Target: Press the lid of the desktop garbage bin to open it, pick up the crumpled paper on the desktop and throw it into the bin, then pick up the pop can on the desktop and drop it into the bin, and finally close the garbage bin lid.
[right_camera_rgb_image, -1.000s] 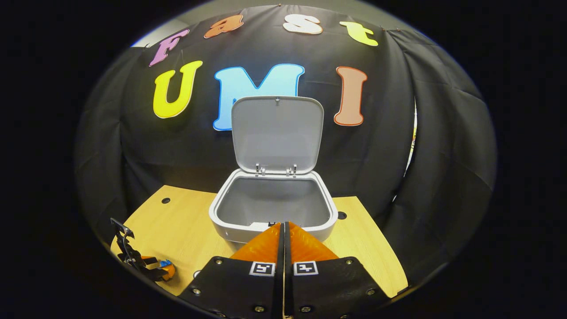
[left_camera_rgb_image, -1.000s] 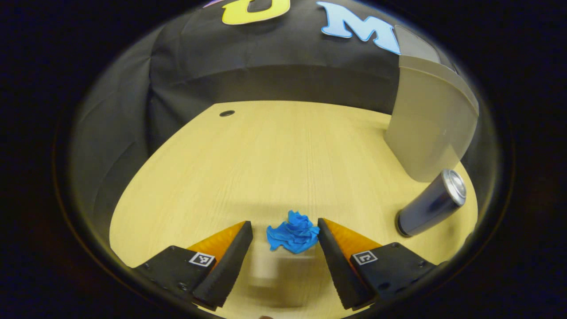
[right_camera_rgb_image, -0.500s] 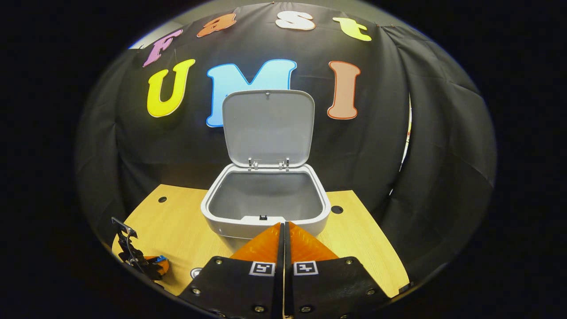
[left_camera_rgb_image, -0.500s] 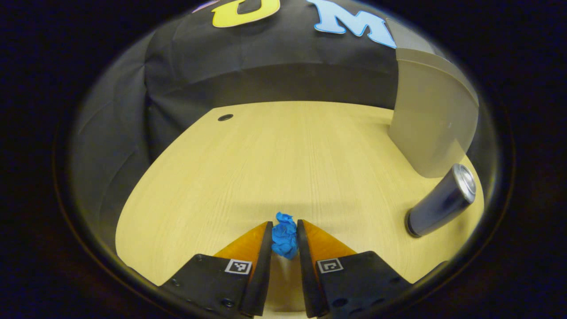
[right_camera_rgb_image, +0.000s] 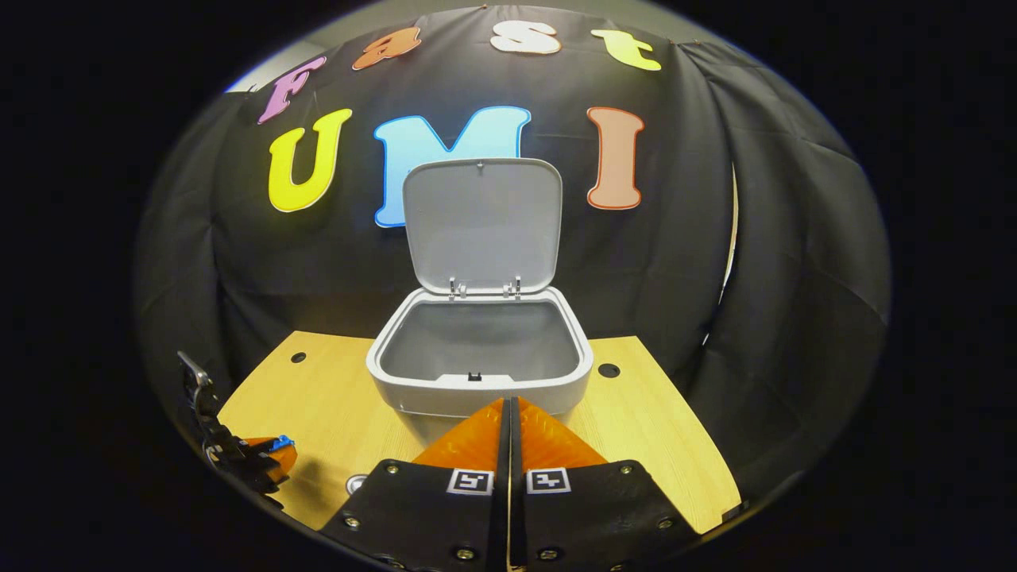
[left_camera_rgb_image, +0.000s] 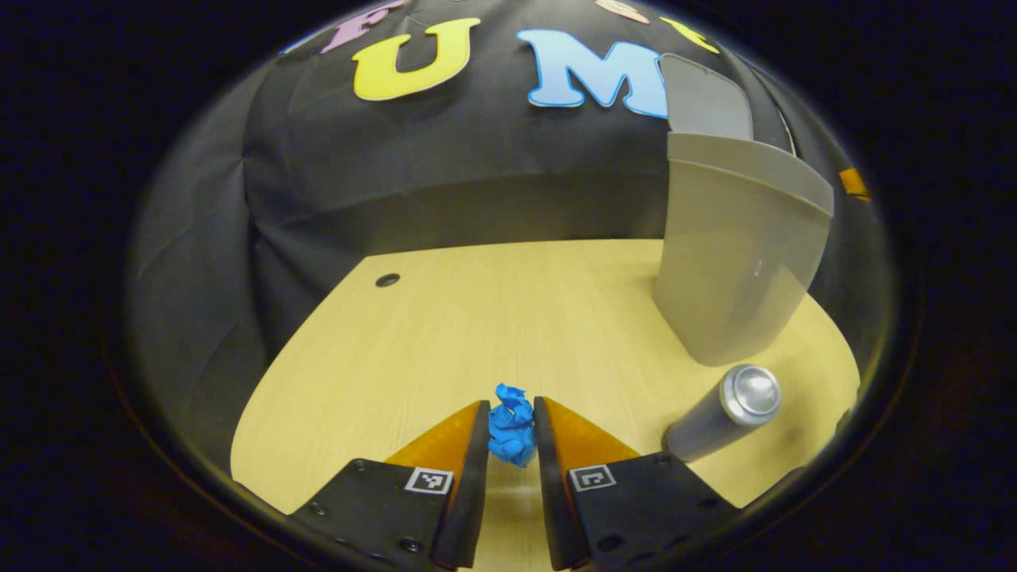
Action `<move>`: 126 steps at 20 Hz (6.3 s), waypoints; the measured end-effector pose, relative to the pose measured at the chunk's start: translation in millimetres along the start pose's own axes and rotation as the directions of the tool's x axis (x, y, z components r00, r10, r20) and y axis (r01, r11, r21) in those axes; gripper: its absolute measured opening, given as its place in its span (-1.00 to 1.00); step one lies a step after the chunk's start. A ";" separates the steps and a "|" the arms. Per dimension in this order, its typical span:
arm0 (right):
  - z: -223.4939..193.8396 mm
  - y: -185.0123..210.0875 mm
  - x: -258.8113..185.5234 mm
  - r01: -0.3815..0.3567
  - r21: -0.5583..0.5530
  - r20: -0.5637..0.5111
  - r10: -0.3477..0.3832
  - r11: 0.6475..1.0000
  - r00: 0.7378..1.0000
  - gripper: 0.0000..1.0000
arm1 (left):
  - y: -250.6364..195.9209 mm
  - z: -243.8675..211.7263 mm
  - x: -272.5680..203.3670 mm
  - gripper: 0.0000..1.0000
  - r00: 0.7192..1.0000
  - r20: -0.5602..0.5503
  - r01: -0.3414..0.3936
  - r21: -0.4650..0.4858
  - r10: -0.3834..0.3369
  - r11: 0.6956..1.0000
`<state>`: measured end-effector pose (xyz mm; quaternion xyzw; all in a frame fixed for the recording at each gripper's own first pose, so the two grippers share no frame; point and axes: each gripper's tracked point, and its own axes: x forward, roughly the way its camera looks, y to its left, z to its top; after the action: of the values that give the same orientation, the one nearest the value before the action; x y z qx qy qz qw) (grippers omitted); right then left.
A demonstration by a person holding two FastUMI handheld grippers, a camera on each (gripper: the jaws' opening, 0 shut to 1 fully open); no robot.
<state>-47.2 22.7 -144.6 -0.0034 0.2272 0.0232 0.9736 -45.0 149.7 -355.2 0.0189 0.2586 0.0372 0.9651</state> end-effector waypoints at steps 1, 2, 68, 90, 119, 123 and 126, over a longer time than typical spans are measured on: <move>-2.0 -2.6 -1.2 0.001 0.005 -0.002 -0.001 1.000 1.000 -0.98 | -7.0 17.5 -5.8 -0.22 0.999 0.032 0.012 0.001 -0.012 1.000; -3.0 -4.2 -2.0 0.003 0.007 -0.003 -0.003 1.000 1.000 -0.98 | -10.4 30.9 -9.3 -0.17 0.998 0.058 0.020 0.001 -0.020 1.000; -40.6 54.8 -10.8 -0.239 0.016 -0.052 0.240 0.971 0.969 -0.98 | -8.0 254.3 -105.8 0.68 0.904 0.423 -0.042 -0.052 0.060 0.998; -105.6 158.8 2.4 -0.525 -0.115 -0.252 0.486 0.843 0.837 0.83 | 36.5 220.7 -121.2 0.73 0.911 0.377 -0.119 -0.140 0.164 0.983; -167.5 182.0 34.0 -0.565 -0.229 -0.406 0.449 0.793 0.796 0.71 | 51.1 199.4 -106.1 0.73 0.932 0.322 -0.117 -0.164 0.165 0.979; -144.1 182.1 27.4 -0.561 -0.239 -0.360 0.464 0.793 0.809 0.71 | 43.0 201.0 -104.9 0.73 0.933 0.327 -0.102 -0.157 0.149 0.982; -131.4 186.0 22.2 -0.564 -0.233 -0.331 0.480 0.792 0.812 0.70 | 40.5 201.3 -104.4 0.73 0.934 0.328 -0.097 -0.151 0.142 0.984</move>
<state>-94.1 207.2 -271.5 -0.1012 0.3352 0.3290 0.8770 -36.9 178.1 -126.7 -0.0233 0.0851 0.1091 0.9901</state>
